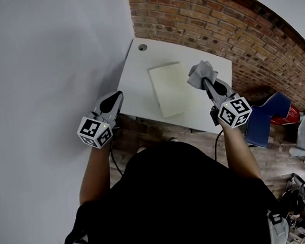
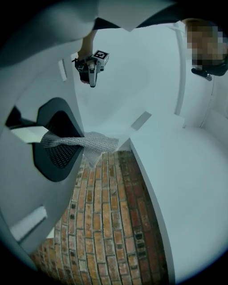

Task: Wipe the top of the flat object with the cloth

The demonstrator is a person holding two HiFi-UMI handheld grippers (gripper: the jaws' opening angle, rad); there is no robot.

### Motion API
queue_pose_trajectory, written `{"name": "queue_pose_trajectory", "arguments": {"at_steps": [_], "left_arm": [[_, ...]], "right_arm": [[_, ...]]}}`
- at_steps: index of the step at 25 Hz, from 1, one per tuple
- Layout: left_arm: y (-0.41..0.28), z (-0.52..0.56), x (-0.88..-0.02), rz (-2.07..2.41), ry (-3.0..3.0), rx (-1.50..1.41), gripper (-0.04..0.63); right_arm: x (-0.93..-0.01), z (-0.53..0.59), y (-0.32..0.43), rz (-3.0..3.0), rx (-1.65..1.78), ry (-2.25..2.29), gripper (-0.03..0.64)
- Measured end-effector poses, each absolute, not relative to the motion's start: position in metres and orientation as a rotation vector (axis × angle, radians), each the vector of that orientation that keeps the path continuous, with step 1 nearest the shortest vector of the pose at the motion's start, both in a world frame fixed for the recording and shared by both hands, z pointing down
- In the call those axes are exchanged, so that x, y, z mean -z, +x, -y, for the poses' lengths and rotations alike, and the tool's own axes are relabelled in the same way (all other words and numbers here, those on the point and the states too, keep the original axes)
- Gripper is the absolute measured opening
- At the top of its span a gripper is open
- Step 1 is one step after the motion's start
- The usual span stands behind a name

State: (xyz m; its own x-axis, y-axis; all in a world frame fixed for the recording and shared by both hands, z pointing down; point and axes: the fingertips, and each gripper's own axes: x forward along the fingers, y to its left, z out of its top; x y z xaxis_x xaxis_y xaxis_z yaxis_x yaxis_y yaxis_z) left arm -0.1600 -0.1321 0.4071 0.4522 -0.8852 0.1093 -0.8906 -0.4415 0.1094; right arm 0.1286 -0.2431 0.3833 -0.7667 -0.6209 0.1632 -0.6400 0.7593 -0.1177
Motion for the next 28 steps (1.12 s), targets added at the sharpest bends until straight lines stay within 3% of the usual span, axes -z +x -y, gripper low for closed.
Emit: {"name": "queue_pose_trajectory", "arguments": {"at_steps": [28], "left_arm": [[-0.204,0.134,-0.452,1.744,2.263,-0.115,0.002]], "right_arm": [[-0.584,0.326,-0.039,2.578,-0.436,0.448,0.015]]}}
